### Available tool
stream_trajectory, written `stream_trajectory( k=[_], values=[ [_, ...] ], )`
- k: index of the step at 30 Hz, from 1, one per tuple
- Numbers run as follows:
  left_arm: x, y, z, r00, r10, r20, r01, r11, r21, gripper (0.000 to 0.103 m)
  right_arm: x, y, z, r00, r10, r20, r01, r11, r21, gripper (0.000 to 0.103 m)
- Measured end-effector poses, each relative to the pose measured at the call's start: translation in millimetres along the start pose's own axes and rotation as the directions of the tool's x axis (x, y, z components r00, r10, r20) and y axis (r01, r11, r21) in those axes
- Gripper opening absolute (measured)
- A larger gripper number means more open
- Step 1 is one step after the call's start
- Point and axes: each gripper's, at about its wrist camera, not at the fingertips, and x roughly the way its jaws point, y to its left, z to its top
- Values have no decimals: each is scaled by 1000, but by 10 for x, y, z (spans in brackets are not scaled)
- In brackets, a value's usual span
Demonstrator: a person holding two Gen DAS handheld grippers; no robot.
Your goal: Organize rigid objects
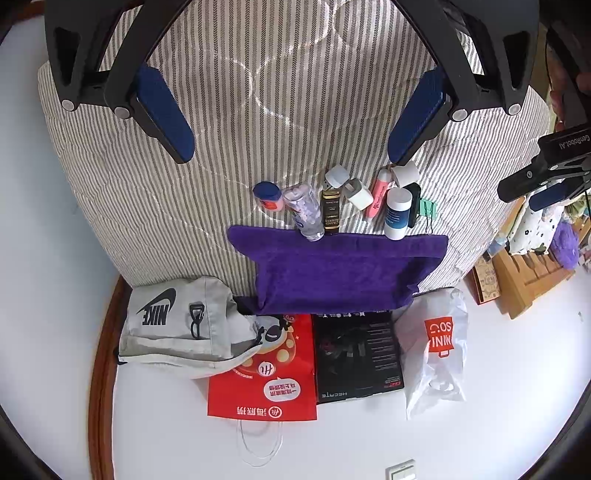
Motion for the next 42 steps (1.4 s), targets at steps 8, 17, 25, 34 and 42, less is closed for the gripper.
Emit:
stream_trajectory(
  k=[8,17,25,34,42],
  values=[
    [3,-8,5,1000,1,1,-1,1000,1,103,-12,-21,4,1000,0,1,0,1000,1,103],
    [166,65,44,999,33,-5,-33,999,2,103,56,-124,17,1000,9,-6,-9,1000,23,103],
    [652,124,54,994,89,-59,-87,996,37,103,281,-300,9,999,13,-44,-11,999,53,103],
    [1353,279,44,983,114,-146,-106,992,63,103,521,-501,-28,997,15,-76,-9,997,74,103],
    [1676,335,46,983,84,-162,-74,995,65,90,828,-716,-83,993,33,-117,-20,993,113,103]
  ],
)
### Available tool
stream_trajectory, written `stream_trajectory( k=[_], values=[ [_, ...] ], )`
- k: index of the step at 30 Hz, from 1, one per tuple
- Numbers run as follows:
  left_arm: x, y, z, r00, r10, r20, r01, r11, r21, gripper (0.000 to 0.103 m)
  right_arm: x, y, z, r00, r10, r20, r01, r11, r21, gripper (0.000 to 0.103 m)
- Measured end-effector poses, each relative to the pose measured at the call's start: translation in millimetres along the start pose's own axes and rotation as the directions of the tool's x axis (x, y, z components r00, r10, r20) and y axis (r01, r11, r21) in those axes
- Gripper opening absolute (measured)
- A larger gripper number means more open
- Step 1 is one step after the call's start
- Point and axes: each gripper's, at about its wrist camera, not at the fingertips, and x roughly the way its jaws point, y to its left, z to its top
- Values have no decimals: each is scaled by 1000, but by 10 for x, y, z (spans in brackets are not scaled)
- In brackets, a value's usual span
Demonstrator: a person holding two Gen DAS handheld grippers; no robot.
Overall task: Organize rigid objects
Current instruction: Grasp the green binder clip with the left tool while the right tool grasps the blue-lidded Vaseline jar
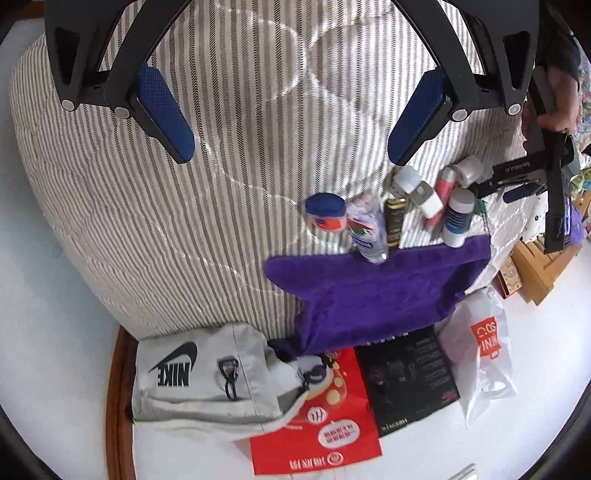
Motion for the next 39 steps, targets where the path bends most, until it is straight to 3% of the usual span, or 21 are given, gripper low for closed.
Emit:
stream_trajectory(
  k=[8,14,21,23,27,32,37,39],
  values=[
    [14,-116,68,998,-39,41,36,997,69,63,236,-51,3,999,-14,-38,14,1000,-1,103],
    [-24,-185,62,996,-71,48,66,993,102,39,402,7,54,999,50,-20,-51,999,-18,103],
    [-25,-185,66,996,-76,49,70,992,104,39,778,160,216,999,3,-34,-8,988,-153,97],
    [-25,-185,63,996,-76,49,71,992,101,39,872,218,226,999,-4,-52,-6,982,-191,82],
    [-26,-185,56,996,-76,46,71,992,101,39,938,303,212,999,-7,-33,-2,966,-257,74],
    [-25,-181,52,996,-78,47,73,992,102,39,934,334,222,999,46,-24,-51,953,-297,49],
    [-28,-170,53,996,-84,41,80,991,103,39,944,355,248,997,71,-31,-77,947,-312,35],
    [-29,-167,59,996,-86,36,82,991,103,39,954,344,266,996,79,-39,-87,948,-307,35]
  ],
)
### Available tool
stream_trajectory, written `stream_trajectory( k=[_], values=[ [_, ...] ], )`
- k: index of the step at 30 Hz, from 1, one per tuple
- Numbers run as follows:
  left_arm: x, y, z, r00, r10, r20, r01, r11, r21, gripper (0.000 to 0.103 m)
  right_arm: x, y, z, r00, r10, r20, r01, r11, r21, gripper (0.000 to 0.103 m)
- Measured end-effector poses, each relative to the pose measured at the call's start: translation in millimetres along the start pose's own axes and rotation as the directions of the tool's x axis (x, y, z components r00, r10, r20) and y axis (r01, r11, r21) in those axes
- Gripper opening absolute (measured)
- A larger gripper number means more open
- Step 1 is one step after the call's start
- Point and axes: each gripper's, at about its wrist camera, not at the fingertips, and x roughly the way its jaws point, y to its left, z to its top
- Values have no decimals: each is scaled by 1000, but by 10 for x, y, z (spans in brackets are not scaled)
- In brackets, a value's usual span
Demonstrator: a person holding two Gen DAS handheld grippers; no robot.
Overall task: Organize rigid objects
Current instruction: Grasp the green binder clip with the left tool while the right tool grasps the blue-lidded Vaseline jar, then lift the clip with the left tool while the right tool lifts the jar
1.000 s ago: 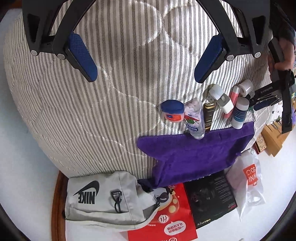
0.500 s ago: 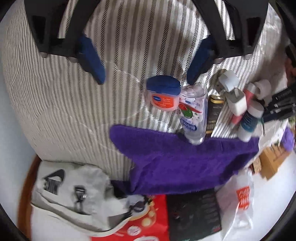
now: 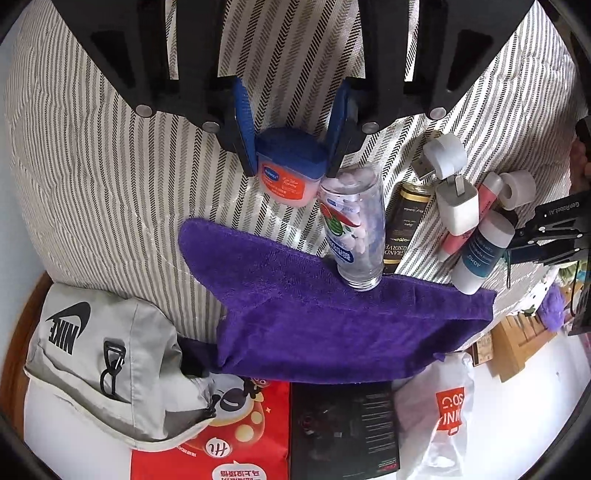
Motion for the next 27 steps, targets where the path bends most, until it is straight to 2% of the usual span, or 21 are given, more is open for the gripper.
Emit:
stream_trajectory(
  k=[7,18,27],
  values=[
    [-23,-5,-26,1000,-6,-9,6,1000,-7,39,-22,-113,13,998,61,-6,-60,996,70,35],
    [-29,-20,-58,1000,-3,-18,2,1000,-16,39,-106,-204,-56,997,83,1,-83,989,125,35],
    [-42,-10,-58,1000,-5,-24,5,1000,-20,39,-86,-239,19,994,109,26,-112,982,150,35]
  ],
)
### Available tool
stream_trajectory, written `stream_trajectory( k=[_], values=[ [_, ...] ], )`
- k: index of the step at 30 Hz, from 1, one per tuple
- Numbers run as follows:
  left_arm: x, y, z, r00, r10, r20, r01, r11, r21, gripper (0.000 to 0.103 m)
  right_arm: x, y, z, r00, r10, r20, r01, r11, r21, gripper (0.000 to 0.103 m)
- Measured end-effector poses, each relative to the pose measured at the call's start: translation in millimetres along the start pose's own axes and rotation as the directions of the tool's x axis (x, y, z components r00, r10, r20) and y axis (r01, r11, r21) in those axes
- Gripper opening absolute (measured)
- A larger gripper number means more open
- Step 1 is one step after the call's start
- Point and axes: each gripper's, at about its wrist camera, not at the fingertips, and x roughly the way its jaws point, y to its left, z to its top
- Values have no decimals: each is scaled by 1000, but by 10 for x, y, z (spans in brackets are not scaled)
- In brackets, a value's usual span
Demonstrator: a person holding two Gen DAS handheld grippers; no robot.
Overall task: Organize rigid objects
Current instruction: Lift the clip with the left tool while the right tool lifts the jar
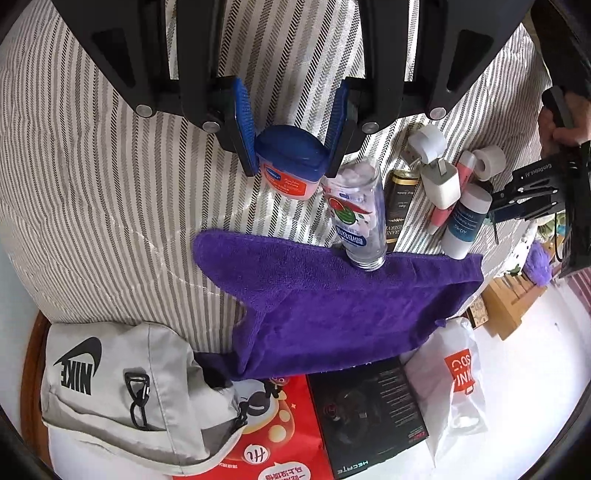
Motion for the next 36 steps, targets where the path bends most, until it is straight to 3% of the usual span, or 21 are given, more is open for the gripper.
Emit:
stream_trajectory(
  k=[19,30,36],
  values=[
    [-246,70,137,1000,-10,28,11,1000,-26,39,-210,124,147,999,18,35,-19,1000,3,35],
    [-487,209,510,997,4,74,-1,999,-38,39,-319,294,525,995,40,91,-38,999,-17,33],
    [-422,227,518,998,-17,59,20,998,-52,39,-42,299,474,1000,7,8,-7,999,-39,31]
  ],
)
